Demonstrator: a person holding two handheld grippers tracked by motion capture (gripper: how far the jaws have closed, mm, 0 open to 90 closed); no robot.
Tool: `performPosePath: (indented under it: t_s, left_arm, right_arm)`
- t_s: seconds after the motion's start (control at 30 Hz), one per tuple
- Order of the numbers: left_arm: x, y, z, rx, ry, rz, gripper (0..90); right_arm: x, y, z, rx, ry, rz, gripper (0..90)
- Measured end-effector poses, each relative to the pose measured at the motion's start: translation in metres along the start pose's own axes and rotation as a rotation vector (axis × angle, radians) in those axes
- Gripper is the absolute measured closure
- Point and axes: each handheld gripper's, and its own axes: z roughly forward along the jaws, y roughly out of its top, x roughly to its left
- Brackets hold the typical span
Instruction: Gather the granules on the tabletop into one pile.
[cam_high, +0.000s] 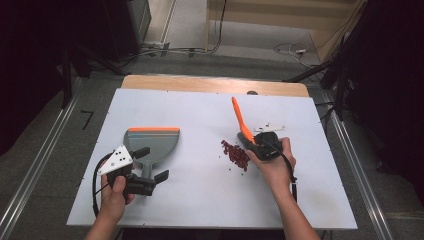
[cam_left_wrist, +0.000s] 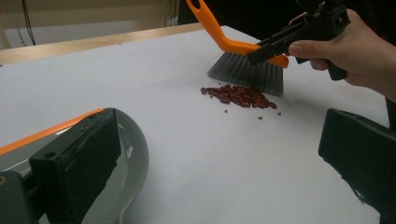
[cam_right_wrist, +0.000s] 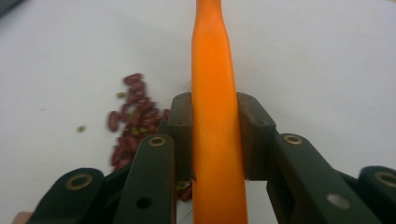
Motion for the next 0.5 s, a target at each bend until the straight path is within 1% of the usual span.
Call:
performPosePath:
  t_s: [0.07,0.17,0.3,0.4,0.5]
  left_arm:
    - [0.000,0.000,0.000,0.000,0.000,0.001,0.0]
    - [0.000,0.000,-0.001,-0.004,0.000,0.000,0.0]
    - [0.001,0.000,-0.001,-0.004,0.002,-0.001,0.0]
    - [0.001,0.000,0.000,-0.001,-0.002,0.000,0.0]
    - [-0.001,0.000,0.001,0.002,-0.001,0.002,0.0]
  right_arm:
    - [0.004,0.002,-0.001,-0.001,0.011,-0.013,69.0]
    - [0.006,0.005,-0.006,-0.029,0.038,-0.027,69.0]
    - [0.008,0.013,-0.024,-0.088,0.127,-0.052,68.9]
    - [0.016,0.017,-0.031,-0.079,0.220,-0.073,68.9]
    - [0.032,0.017,-0.028,-0.055,0.297,-0.094,69.0]
